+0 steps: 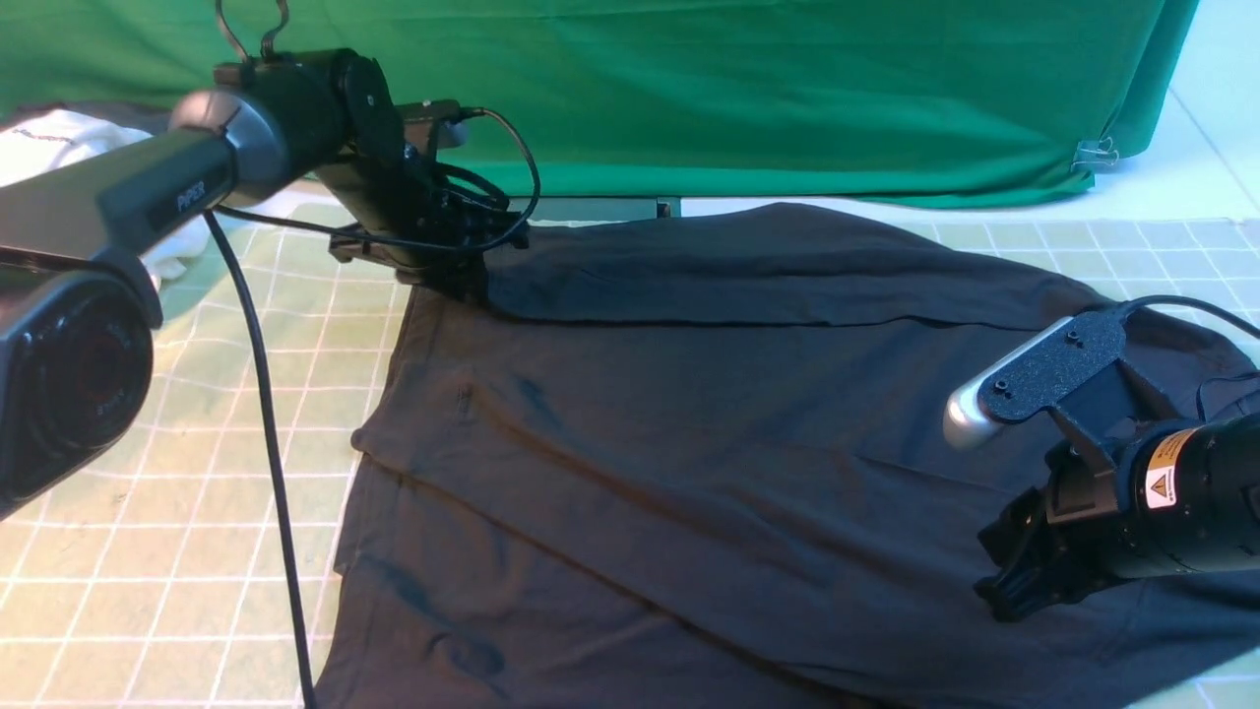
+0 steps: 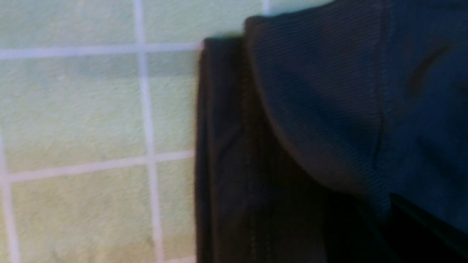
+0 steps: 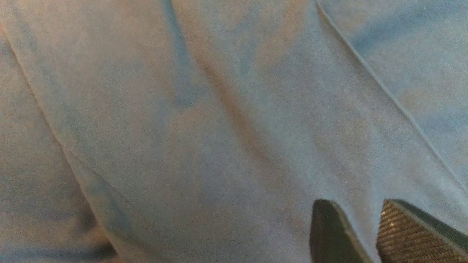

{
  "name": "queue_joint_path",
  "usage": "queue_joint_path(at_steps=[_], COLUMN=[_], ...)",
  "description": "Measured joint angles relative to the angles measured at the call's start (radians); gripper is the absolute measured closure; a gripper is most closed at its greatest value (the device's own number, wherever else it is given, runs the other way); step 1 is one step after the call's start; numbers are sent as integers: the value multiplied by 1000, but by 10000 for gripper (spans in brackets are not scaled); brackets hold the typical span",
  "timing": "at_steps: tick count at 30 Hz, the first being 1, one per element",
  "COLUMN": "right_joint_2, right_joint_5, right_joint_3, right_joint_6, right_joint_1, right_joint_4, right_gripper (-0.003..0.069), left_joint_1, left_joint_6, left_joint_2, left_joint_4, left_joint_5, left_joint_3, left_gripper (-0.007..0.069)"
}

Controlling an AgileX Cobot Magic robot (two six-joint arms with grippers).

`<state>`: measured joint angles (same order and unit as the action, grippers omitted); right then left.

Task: Fold a long-sleeved shirt over a green coffee tablecloth.
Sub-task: 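Grab the top left corner of the dark shirt with the left gripper, then fold the left side of the dark shirt inward over its body with the left gripper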

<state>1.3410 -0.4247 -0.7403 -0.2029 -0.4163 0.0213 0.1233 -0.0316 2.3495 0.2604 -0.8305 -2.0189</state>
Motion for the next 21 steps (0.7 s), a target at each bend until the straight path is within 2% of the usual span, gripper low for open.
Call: queue_joint_path(at_steps=[3, 11, 17, 21], right_joint_2=[0, 0, 0, 0], right_joint_5=[0, -5, -45, -86], right_joint_3=[0, 0, 0, -11], right_joint_6=[0, 2, 2, 2], right_joint_1=[0, 0, 0, 0], right_joint_4=[0, 0, 0, 0], right_gripper=[422, 421, 421, 421], left_joint_1=[0, -1, -1, -1], left_joint_6=[-3, -60, -109, -110], left_joint_2=[-2, -170, -332, -411], left_joint_4=[23, 70, 72, 58], left_joint_5=[0, -148, -343, -372], left_joint_3=[0, 0, -3, 90], left_gripper=[642, 643, 643, 643])
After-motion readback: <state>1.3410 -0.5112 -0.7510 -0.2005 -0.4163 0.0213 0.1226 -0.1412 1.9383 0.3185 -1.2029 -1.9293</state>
